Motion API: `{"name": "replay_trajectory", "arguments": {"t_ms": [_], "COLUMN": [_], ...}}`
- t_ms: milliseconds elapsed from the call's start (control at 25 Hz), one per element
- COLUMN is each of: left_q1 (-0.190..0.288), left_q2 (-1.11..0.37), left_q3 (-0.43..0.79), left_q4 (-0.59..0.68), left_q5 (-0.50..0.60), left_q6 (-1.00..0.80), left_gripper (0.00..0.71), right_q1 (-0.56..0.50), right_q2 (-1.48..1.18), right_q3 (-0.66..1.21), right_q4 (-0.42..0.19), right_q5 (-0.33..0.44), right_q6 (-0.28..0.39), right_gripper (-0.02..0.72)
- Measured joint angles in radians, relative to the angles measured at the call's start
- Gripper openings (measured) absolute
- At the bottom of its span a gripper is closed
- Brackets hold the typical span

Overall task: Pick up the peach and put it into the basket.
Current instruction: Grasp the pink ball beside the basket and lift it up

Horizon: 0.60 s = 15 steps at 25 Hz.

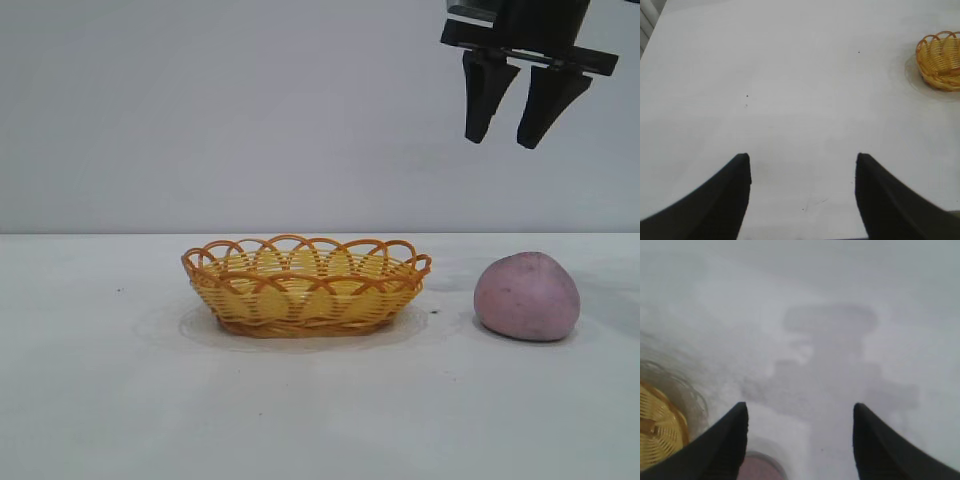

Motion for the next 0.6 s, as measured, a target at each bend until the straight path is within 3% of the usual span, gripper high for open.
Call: {"name": "replay_trajectory", "arguments": {"t_ms": [600], "left_q1": [0.000], "left_q2": [0.000], "left_q3": [0.000], "left_q4": [0.000], "left_q5": [-0.004], "left_q6": [0.002], "left_gripper": [0.397], "right_q1": [0.002], "right_q2": [-0.063], "right_q3": [0.000], "right_q4": [0.050], "right_q5": [0.189], "right_q6": [0.000], "right_gripper": [0.395]}}
